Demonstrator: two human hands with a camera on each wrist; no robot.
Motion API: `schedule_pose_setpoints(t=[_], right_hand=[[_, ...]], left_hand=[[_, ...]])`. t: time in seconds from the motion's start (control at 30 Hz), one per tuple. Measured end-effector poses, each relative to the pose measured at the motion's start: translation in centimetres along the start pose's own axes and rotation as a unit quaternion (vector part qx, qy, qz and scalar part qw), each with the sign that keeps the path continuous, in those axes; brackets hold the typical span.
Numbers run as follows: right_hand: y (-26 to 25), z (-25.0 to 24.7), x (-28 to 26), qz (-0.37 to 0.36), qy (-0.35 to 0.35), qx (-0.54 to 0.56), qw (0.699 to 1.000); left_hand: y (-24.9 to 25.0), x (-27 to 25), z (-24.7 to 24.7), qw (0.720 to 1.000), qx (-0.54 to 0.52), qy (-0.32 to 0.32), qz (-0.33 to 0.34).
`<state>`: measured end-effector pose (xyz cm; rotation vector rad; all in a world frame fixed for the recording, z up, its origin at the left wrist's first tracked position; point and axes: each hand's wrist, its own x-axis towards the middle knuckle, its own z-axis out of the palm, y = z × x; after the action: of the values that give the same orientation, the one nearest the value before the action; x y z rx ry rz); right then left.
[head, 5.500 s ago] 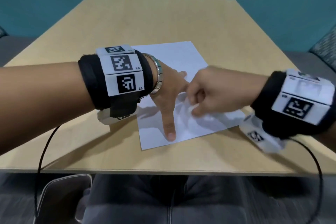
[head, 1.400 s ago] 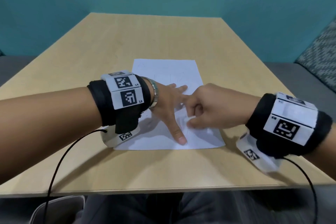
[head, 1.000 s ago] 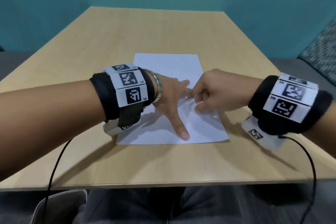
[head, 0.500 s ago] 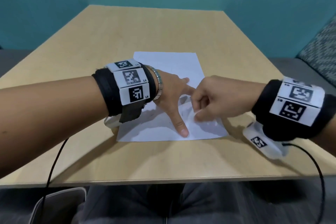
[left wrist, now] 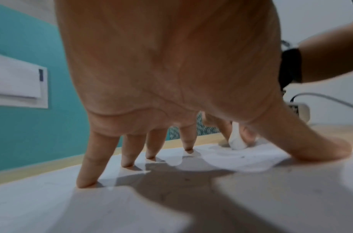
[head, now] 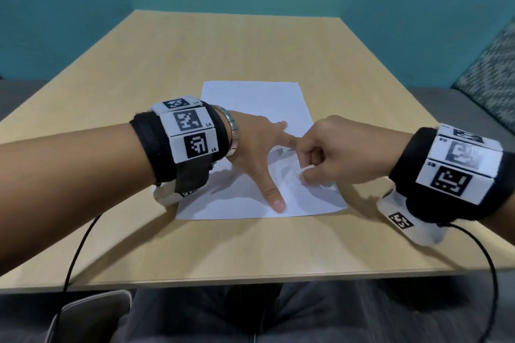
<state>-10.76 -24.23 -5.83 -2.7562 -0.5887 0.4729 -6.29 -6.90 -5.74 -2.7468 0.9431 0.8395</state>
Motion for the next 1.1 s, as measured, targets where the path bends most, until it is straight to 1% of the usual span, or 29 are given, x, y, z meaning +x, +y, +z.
schedule_pose_setpoints(t=[0.1,0.23,0.27,0.33,0.37,0.4,0.47,0.5,0.53,0.63,0.67,0.73,0.77,0.8,0.9,0.93,1.03,1.07,1.1], right_hand=[[0.6,-0.4,0.1,0.013,-0.004,0.011,1.0],[0.0,0.1,-0.1,0.003,0.031,0.011,0.999],[-0.5,0.5,-0.4,-0.014,0.026,0.012,1.0],[-1.4,0.9,-1.0,-0.047,-0.022,0.013,0.999],[-1.4,0.7,-0.8,-0.049,-0.033,0.009,0.998],[-0.9,0.2,-0.4,-0.036,-0.021,-0.002,0.999],[0.3,-0.8,0.5,0.008,0.037,-0.027,0.999],[0.5,-0.8,0.7,0.018,0.053,-0.027,0.998],[0.2,-0.5,0.6,0.012,0.05,-0.017,0.999],[-1.3,0.7,-0.4,-0.044,-0.026,0.01,0.999],[-1.2,0.5,-0.2,-0.041,-0.021,-0.002,0.999],[-0.3,-0.3,0.6,-0.005,0.038,-0.032,0.999],[-0.1,-0.4,0.8,0.009,0.057,-0.033,0.998],[-0.3,-0.3,0.9,0.007,0.055,-0.023,0.998],[-2.1,0.8,0.3,-0.04,-0.016,0.002,0.999],[-2.1,0.6,0.4,-0.038,-0.019,-0.005,0.999],[-1.1,-0.4,1.6,0.003,0.044,-0.026,0.999],[-1.2,-0.3,1.7,0.0,0.049,-0.022,0.999],[-1.7,0.1,1.6,-0.016,0.036,-0.015,0.999]], left_hand=[[0.0,0.1,-0.4,1.0,0.015,-0.017,-0.004],[0.1,0.2,-0.6,0.999,0.024,-0.028,-0.012],[0.2,0.2,-0.6,0.999,0.026,-0.03,-0.011],[0.3,0.3,-0.7,0.999,0.031,-0.034,-0.008],[0.3,0.3,-0.7,0.999,0.032,-0.035,-0.009],[0.3,0.3,-0.7,0.999,0.033,-0.037,-0.012],[0.3,0.3,-0.7,0.998,0.04,-0.035,-0.018],[0.3,0.3,-0.7,0.998,0.042,-0.033,-0.02],[0.3,0.4,-0.7,0.998,0.041,-0.032,-0.02],[0.3,0.3,-0.7,0.999,0.036,-0.03,-0.014],[0.3,0.3,-0.8,0.999,0.038,-0.03,-0.014],[0.5,0.1,-0.8,0.999,0.038,-0.032,-0.016],[0.6,0.0,-0.8,0.999,0.037,-0.032,-0.014],[0.7,-0.1,-0.8,0.999,0.031,-0.033,-0.012],[0.7,-0.4,-0.8,0.999,0.019,-0.034,-0.007],[0.7,-0.3,-0.8,0.999,0.022,-0.034,-0.005],[0.7,-0.2,-0.8,1.0,0.025,-0.016,-0.009],[0.6,-0.2,-0.8,0.999,0.026,-0.014,-0.013],[0.6,-0.2,-0.8,1.0,0.024,-0.013,-0.012]])
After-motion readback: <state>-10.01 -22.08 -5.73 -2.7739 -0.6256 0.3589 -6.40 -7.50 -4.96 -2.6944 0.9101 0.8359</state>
